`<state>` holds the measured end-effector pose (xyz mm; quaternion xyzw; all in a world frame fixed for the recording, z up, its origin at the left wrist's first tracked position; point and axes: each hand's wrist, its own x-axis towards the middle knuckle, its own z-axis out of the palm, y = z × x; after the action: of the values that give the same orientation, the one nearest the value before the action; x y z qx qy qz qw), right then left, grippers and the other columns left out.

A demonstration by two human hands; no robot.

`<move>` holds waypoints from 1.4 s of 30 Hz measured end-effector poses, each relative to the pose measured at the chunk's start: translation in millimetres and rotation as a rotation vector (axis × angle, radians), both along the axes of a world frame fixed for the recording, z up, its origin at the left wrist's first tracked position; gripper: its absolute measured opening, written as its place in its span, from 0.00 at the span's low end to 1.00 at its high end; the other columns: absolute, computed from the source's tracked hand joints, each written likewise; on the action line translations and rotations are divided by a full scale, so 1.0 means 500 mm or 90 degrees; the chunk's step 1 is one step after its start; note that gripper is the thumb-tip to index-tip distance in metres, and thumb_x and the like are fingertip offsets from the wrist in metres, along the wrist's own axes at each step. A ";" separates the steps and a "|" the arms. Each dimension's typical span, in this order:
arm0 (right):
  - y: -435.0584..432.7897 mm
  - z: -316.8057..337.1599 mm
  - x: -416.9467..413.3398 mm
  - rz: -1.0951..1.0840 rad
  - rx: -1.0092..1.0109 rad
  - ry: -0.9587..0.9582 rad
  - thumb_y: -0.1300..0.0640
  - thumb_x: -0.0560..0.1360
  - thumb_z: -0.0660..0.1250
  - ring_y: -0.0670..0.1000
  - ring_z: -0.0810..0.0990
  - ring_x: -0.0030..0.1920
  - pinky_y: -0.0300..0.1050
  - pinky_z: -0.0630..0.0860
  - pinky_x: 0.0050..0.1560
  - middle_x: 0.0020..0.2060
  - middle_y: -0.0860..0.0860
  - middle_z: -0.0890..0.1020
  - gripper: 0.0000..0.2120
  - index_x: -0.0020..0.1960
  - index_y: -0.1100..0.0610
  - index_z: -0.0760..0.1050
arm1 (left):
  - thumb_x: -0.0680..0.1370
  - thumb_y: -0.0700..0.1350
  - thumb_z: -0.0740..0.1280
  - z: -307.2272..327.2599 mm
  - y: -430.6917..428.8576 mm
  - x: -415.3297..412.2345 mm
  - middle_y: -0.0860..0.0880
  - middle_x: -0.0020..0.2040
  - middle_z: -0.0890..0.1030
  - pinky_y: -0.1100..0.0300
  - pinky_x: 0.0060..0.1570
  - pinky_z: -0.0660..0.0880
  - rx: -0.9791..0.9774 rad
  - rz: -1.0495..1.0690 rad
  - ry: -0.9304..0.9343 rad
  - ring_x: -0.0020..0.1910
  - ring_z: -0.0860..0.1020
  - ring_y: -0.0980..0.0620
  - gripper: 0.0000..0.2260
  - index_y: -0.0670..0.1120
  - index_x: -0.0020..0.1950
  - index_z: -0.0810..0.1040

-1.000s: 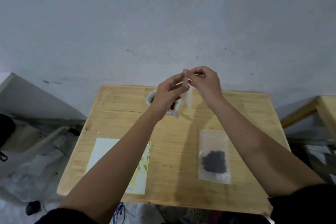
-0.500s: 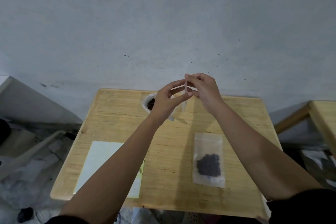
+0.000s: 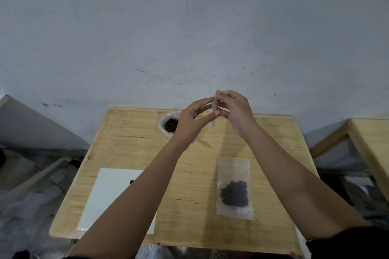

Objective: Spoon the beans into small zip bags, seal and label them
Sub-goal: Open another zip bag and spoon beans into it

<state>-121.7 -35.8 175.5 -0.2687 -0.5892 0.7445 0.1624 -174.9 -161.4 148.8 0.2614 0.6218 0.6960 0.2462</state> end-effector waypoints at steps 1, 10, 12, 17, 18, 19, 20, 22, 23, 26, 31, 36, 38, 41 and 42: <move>-0.001 0.000 0.003 -0.004 -0.002 0.003 0.57 0.76 0.67 0.50 0.82 0.44 0.39 0.77 0.39 0.39 0.53 0.82 0.07 0.42 0.60 0.77 | 0.74 0.40 0.71 -0.002 0.001 0.001 0.50 0.62 0.78 0.58 0.60 0.74 0.001 -0.001 -0.002 0.61 0.76 0.58 0.19 0.45 0.64 0.76; -0.002 -0.005 0.010 -0.108 0.258 -0.070 0.62 0.72 0.66 0.54 0.83 0.38 0.57 0.80 0.50 0.34 0.54 0.83 0.06 0.39 0.54 0.79 | 0.75 0.39 0.70 -0.020 0.030 0.015 0.50 0.60 0.79 0.71 0.56 0.71 -0.085 0.062 0.176 0.59 0.76 0.61 0.16 0.45 0.63 0.77; 0.004 0.001 0.014 -0.110 0.266 -0.072 0.65 0.71 0.67 0.53 0.82 0.36 0.55 0.81 0.49 0.34 0.55 0.82 0.06 0.41 0.56 0.79 | 0.76 0.40 0.68 -0.017 0.031 0.016 0.51 0.58 0.81 0.68 0.57 0.73 -0.084 0.068 0.173 0.57 0.78 0.60 0.14 0.45 0.61 0.78; -0.002 0.009 0.018 -0.100 0.273 -0.074 0.67 0.70 0.69 0.53 0.84 0.40 0.50 0.82 0.49 0.34 0.54 0.82 0.07 0.43 0.56 0.80 | 0.76 0.34 0.64 -0.001 0.045 0.026 0.55 0.48 0.82 0.66 0.52 0.76 -0.087 0.135 0.208 0.48 0.80 0.63 0.12 0.43 0.57 0.80; -0.005 0.010 0.020 -0.099 0.274 -0.073 0.67 0.69 0.69 0.53 0.84 0.41 0.48 0.82 0.49 0.35 0.54 0.82 0.07 0.43 0.56 0.80 | 0.76 0.33 0.64 0.001 0.048 0.027 0.55 0.47 0.82 0.66 0.51 0.76 -0.091 0.141 0.203 0.47 0.80 0.63 0.12 0.43 0.57 0.80; -0.008 0.012 0.021 -0.098 0.279 -0.073 0.66 0.69 0.69 0.52 0.84 0.41 0.47 0.82 0.49 0.36 0.53 0.83 0.08 0.44 0.56 0.81 | 0.75 0.32 0.63 0.002 0.049 0.027 0.54 0.46 0.82 0.66 0.51 0.76 -0.095 0.143 0.194 0.46 0.80 0.63 0.13 0.42 0.56 0.80; -0.009 0.013 0.023 -0.097 0.283 -0.071 0.66 0.69 0.69 0.52 0.84 0.42 0.46 0.81 0.48 0.36 0.52 0.83 0.08 0.44 0.56 0.81 | 0.75 0.32 0.63 0.003 0.049 0.026 0.54 0.45 0.82 0.65 0.51 0.77 -0.099 0.145 0.191 0.46 0.81 0.62 0.13 0.42 0.56 0.80; -0.011 0.014 0.025 -0.089 0.291 -0.070 0.67 0.70 0.69 0.53 0.84 0.41 0.45 0.81 0.47 0.36 0.51 0.81 0.08 0.43 0.55 0.80 | 0.75 0.32 0.64 0.003 0.048 0.024 0.53 0.44 0.82 0.61 0.51 0.78 -0.109 0.148 0.207 0.45 0.81 0.59 0.12 0.42 0.55 0.81; -0.011 0.014 0.024 -0.087 0.293 -0.072 0.68 0.70 0.69 0.54 0.83 0.41 0.44 0.81 0.47 0.35 0.50 0.81 0.09 0.42 0.54 0.80 | 0.75 0.33 0.65 0.002 0.048 0.024 0.54 0.43 0.82 0.59 0.51 0.79 -0.116 0.150 0.220 0.44 0.82 0.58 0.11 0.42 0.54 0.81; -0.008 0.008 0.021 -0.087 0.294 -0.092 0.71 0.69 0.67 0.54 0.83 0.40 0.38 0.79 0.44 0.33 0.48 0.80 0.11 0.44 0.56 0.81 | 0.74 0.33 0.66 0.001 0.047 0.024 0.51 0.40 0.83 0.54 0.47 0.80 -0.144 0.179 0.238 0.42 0.82 0.50 0.09 0.40 0.52 0.81; 0.001 -0.005 0.023 -0.084 0.299 -0.135 0.69 0.70 0.67 0.40 0.79 0.27 0.25 0.73 0.36 0.29 0.49 0.80 0.10 0.48 0.61 0.83 | 0.73 0.33 0.68 -0.005 0.052 0.018 0.43 0.44 0.84 0.57 0.49 0.79 -0.204 0.216 0.243 0.44 0.82 0.49 0.11 0.38 0.54 0.81; 0.007 -0.001 0.019 -0.076 0.308 -0.136 0.69 0.71 0.67 0.38 0.78 0.24 0.24 0.71 0.32 0.30 0.50 0.81 0.10 0.49 0.63 0.82 | 0.72 0.33 0.69 -0.005 0.059 0.009 0.44 0.46 0.84 0.68 0.47 0.77 -0.209 0.224 0.224 0.44 0.81 0.55 0.11 0.39 0.54 0.81; 0.009 -0.002 0.019 -0.076 0.304 -0.136 0.69 0.71 0.67 0.38 0.78 0.24 0.24 0.71 0.31 0.33 0.53 0.82 0.09 0.49 0.63 0.82 | 0.72 0.33 0.69 -0.006 0.062 0.007 0.44 0.46 0.84 0.67 0.47 0.77 -0.212 0.221 0.220 0.45 0.82 0.54 0.11 0.39 0.54 0.81; 0.011 -0.008 0.021 -0.076 0.306 -0.144 0.69 0.70 0.68 0.38 0.78 0.24 0.24 0.70 0.31 0.35 0.55 0.82 0.09 0.49 0.64 0.82 | 0.72 0.33 0.69 -0.010 0.064 0.011 0.44 0.46 0.84 0.67 0.48 0.77 -0.216 0.220 0.222 0.45 0.82 0.54 0.11 0.39 0.53 0.81; 0.013 -0.010 0.022 -0.078 0.303 -0.147 0.70 0.70 0.68 0.38 0.78 0.25 0.24 0.71 0.31 0.36 0.56 0.82 0.09 0.49 0.64 0.82 | 0.72 0.33 0.68 -0.010 0.065 0.012 0.44 0.46 0.84 0.68 0.48 0.77 -0.216 0.220 0.222 0.45 0.81 0.54 0.11 0.39 0.53 0.81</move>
<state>-110.9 -29.4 170.3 -0.3413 -0.7448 0.5385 0.1972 -168.7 -128.8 143.6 0.2223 0.7974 0.5584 0.0534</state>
